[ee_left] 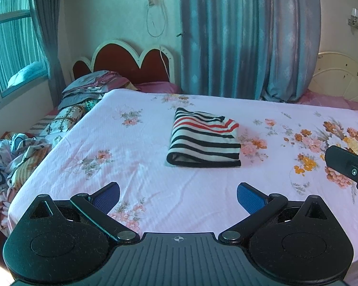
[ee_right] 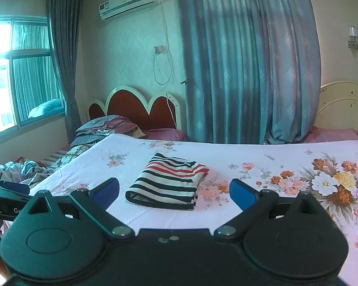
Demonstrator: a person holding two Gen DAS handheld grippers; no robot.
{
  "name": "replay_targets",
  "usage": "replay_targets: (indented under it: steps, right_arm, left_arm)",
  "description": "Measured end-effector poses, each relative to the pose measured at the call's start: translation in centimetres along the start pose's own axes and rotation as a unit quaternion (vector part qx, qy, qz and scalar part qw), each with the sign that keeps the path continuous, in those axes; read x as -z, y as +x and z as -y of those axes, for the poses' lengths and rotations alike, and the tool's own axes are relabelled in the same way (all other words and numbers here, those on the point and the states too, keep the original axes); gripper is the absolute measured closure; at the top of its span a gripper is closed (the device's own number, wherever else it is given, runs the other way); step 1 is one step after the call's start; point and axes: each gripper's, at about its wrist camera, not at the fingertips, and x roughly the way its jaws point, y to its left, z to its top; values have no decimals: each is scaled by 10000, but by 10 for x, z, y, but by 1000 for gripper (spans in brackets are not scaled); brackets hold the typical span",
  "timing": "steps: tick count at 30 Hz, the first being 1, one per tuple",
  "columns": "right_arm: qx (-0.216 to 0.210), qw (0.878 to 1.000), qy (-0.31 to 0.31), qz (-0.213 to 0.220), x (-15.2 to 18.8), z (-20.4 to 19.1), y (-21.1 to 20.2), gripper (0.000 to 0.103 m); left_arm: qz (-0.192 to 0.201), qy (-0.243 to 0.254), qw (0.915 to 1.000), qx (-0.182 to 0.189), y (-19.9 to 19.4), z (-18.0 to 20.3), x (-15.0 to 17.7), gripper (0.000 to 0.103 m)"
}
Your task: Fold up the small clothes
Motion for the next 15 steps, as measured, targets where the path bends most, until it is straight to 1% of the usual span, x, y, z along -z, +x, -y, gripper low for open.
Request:
replay_targets:
  steps: [15]
  right_arm:
    - [3, 10000, 4, -23, 1, 1, 0, 4]
  left_arm:
    - [-52, 28, 10000, 25, 4, 8, 0, 0]
